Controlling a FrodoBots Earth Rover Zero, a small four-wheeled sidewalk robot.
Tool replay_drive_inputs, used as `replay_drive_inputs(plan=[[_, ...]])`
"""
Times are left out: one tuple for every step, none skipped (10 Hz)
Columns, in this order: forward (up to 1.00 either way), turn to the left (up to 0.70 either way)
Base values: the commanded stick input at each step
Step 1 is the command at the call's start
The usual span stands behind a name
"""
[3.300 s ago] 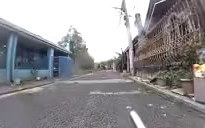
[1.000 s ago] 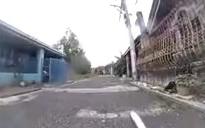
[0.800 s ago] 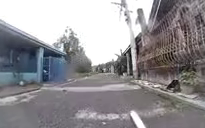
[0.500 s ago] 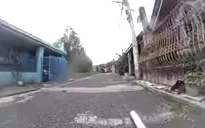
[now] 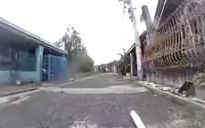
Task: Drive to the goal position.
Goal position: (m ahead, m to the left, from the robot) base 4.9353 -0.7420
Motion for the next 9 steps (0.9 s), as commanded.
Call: replay_drive_inputs(plan=[[0.5,0.0],[0.5,0.0],[0.5,0.0],[0.5,0.0],[0.5,0.0],[0.5,0.0],[0.5,0.0],[0.5,-0.02],[0.5,-0.08]])
